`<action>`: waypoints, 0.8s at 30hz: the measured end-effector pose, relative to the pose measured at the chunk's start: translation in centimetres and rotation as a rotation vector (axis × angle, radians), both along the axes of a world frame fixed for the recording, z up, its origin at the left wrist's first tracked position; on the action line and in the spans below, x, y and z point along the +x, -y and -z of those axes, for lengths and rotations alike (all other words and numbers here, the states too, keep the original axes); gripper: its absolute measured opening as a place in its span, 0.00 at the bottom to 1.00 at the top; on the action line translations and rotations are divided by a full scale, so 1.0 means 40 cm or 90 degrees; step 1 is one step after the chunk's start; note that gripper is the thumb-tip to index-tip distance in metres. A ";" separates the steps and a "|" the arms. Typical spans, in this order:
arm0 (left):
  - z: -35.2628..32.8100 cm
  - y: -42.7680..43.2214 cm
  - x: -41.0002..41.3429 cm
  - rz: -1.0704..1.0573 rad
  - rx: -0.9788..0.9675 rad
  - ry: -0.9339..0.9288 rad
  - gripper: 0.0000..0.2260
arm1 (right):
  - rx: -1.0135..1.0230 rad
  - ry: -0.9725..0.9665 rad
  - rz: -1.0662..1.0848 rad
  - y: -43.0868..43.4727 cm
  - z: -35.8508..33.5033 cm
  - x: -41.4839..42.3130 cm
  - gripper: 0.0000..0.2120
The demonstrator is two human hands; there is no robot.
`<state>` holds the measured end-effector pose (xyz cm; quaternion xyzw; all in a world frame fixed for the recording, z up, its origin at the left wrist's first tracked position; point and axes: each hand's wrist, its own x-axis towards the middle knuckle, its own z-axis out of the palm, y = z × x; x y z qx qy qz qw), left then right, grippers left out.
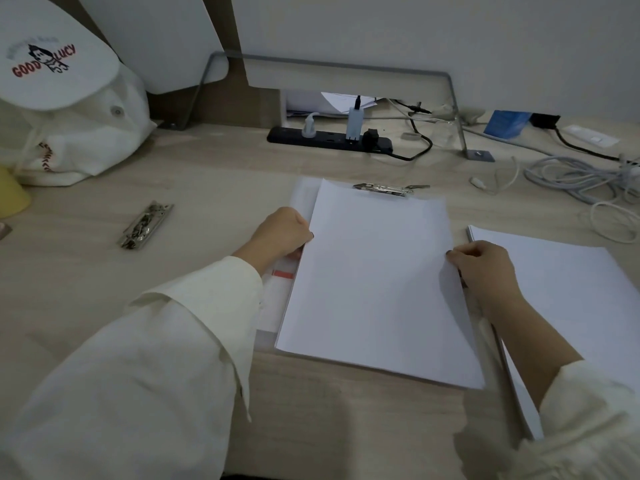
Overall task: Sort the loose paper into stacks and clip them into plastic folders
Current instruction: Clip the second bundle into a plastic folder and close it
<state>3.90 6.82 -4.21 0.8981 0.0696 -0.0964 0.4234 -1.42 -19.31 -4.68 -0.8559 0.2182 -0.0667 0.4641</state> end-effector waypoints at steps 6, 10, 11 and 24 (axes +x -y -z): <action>0.003 0.013 0.002 0.006 0.083 0.021 0.08 | -0.014 -0.006 0.002 0.002 0.011 0.001 0.05; -0.002 0.021 -0.008 0.015 0.148 0.032 0.06 | -0.013 -0.004 -0.001 -0.001 0.017 0.002 0.04; -0.005 0.022 -0.013 0.016 0.167 0.033 0.04 | -0.021 -0.001 0.001 -0.002 0.020 0.002 0.05; -0.012 0.058 -0.030 0.312 0.402 0.199 0.24 | -0.420 0.015 -0.195 -0.015 0.015 -0.002 0.20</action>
